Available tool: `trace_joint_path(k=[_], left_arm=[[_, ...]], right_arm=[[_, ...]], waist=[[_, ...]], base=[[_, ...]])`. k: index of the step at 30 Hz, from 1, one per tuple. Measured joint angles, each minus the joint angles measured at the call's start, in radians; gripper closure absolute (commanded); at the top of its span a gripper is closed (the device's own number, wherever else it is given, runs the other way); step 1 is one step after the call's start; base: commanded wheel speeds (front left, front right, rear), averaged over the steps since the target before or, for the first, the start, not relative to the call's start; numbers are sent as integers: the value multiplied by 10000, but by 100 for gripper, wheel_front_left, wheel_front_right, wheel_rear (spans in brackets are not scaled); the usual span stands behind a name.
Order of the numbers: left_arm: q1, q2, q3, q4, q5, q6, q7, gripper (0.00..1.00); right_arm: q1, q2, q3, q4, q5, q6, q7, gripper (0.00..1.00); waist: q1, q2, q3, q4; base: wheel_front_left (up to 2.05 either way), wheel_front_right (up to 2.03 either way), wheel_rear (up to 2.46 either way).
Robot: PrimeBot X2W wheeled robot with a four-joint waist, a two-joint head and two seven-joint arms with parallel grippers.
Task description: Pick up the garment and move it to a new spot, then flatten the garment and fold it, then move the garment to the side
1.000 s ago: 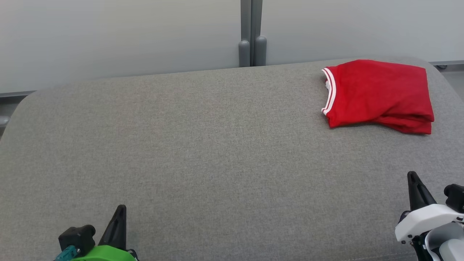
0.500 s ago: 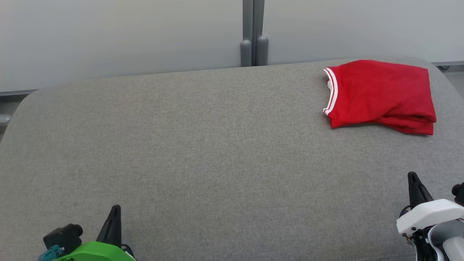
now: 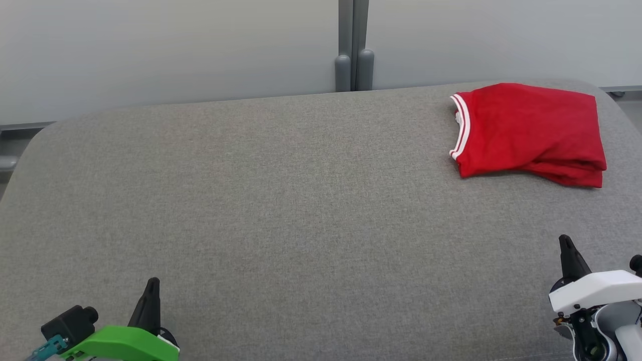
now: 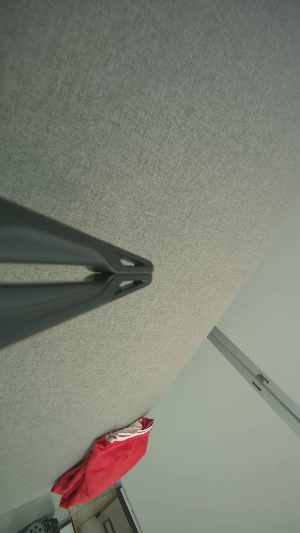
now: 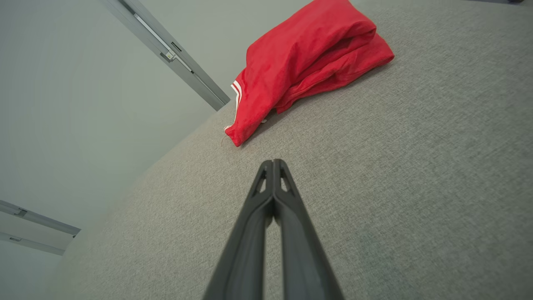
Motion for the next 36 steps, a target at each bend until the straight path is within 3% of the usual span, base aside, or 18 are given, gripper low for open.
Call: trace_joint_path(k=[36], left_arm=[[-460,-372,1187,-15,-4190,-443,1237,100]], right_arm=[[-493,1062,-1208,-127,4238,807,1302,100]], waist=[[0,0,32,155]], base=[[0,0,0]])
